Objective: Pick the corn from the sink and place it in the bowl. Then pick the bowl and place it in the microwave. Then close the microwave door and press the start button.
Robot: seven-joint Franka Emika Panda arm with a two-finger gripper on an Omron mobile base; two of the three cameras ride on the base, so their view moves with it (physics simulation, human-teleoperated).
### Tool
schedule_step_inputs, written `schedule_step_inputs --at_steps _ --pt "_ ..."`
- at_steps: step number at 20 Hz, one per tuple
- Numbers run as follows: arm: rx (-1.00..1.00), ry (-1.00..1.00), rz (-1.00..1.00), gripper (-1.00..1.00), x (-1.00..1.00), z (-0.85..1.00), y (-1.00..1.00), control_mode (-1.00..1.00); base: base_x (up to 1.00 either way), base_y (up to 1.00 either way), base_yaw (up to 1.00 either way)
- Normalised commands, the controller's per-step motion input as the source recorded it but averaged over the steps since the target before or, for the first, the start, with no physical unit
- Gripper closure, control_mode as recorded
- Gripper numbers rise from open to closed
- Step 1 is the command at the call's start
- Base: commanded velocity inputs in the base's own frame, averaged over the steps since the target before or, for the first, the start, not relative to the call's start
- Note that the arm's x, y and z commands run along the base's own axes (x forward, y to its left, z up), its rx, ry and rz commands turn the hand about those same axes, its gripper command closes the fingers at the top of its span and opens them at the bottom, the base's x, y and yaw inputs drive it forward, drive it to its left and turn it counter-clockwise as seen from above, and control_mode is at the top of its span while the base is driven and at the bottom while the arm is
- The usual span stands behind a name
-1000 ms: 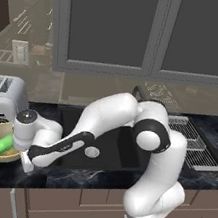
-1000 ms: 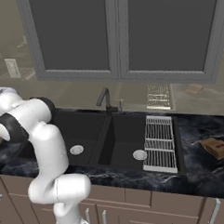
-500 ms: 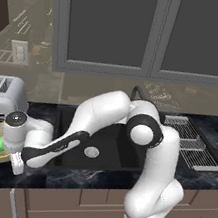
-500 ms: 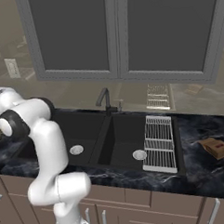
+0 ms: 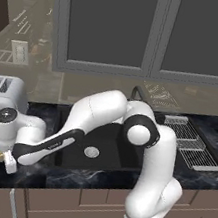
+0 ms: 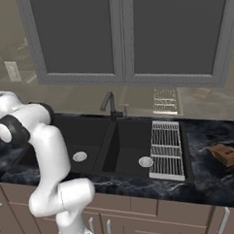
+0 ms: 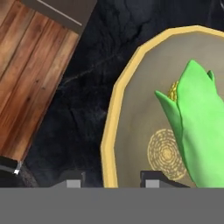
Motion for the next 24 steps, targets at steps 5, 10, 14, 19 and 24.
schedule_step_inputs --at_steps 5,10,14,19,24 --pt "0.07 0.00 0.00 1.00 0.00 0.13 -0.77 -1.00 0.00 0.00 0.00" --pt "0.11 0.00 0.00 1.00 0.00 0.27 -1.00 -1.00 0.00 0.00 0.00" --pt "0.17 0.00 0.00 1.00 -0.10 0.65 -1.00 -1.00 0.00 0.00 0.00" --pt "0.23 0.00 0.01 1.00 -0.26 0.98 -1.00 -1.00 0.00 0.00 0.00" --pt "0.09 0.06 0.00 1.00 -0.26 1.00 -0.83 -1.00 0.00 0.00 0.00"
